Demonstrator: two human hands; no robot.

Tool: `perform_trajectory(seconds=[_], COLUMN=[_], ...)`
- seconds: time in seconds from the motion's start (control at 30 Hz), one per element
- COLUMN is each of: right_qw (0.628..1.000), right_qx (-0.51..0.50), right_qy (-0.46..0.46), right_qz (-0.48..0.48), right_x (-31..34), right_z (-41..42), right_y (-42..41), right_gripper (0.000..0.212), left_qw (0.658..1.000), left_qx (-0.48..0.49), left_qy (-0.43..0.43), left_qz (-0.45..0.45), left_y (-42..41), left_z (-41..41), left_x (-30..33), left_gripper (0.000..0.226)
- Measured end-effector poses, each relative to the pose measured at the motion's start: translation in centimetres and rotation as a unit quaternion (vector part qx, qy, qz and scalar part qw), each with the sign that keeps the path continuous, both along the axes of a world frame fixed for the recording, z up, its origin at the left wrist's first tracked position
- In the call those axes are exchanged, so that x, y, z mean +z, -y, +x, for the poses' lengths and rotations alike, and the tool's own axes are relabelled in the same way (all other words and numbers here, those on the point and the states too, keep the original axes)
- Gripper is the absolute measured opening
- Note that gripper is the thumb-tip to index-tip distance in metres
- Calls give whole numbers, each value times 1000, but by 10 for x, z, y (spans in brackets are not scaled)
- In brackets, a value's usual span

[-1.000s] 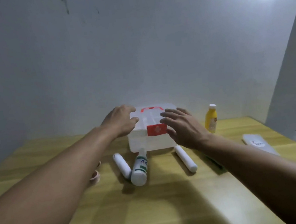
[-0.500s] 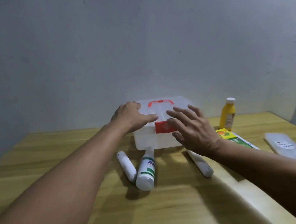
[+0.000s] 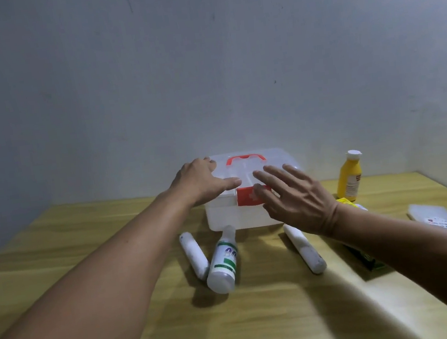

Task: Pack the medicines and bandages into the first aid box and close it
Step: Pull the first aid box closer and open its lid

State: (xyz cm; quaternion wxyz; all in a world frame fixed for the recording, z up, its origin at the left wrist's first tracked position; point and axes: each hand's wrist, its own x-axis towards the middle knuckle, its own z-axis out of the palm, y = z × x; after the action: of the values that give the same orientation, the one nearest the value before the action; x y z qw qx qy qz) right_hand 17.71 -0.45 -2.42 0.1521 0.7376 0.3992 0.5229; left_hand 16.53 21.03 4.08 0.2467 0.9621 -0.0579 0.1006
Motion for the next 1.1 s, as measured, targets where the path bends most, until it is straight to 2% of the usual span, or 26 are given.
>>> perform_trajectory(seconds=[0.13, 0.2, 0.43, 0.6, 0.7, 0.73, 0.8, 0.87, 0.93, 0.97, 1.03, 1.1], right_qw=[996, 993, 994, 995, 996, 995, 991, 977, 953, 939, 917, 900], right_qx=[27, 44, 106, 87, 62, 61, 44, 2, -15, -12, -5, 1], right_qy=[-77, -104, -22, -35, -57, -69, -122, -212, -294, -325, -363, -379], right_qz=[-21, -35, -32, -41, -42, -37, -23, 12, 79, 112, 168, 217], right_x=[4, 9, 9, 12, 18, 20, 28, 35, 39, 41, 47, 57], right_z=[13, 16, 21, 19, 14, 11, 6, 0, -4, -6, -10, -11], right_y=[9, 11, 5, 5, 3, 3, 0, -5, -11, -15, -22, -27], right_gripper=[40, 44, 30, 34, 27, 24, 32, 43, 42, 41, 36, 33], left_qw=[1000, 1000, 1000, 1000, 999, 999, 988, 947, 856, 815, 769, 746], left_qx=[-4, -5, -12, -15, -30, -39, -45, -26, -10, -14, -11, -15], left_qy=[-2, -4, -1, -1, -14, -21, -29, -26, -58, -75, -67, -61], left_qz=[-11, -12, -11, -8, 0, -21, -142, -318, -514, -574, -636, -663], left_y=[-2, -3, -3, -3, -7, -10, -12, -11, -12, -12, -9, -7], left_z=[2, 4, 8, 9, 14, 16, 19, 19, 22, 20, 11, 12], left_x=[0, -1, -1, -2, -2, -2, -8, -18, -31, -35, -34, -40], left_gripper=[85, 84, 82, 82, 80, 79, 78, 85, 104, 103, 87, 83])
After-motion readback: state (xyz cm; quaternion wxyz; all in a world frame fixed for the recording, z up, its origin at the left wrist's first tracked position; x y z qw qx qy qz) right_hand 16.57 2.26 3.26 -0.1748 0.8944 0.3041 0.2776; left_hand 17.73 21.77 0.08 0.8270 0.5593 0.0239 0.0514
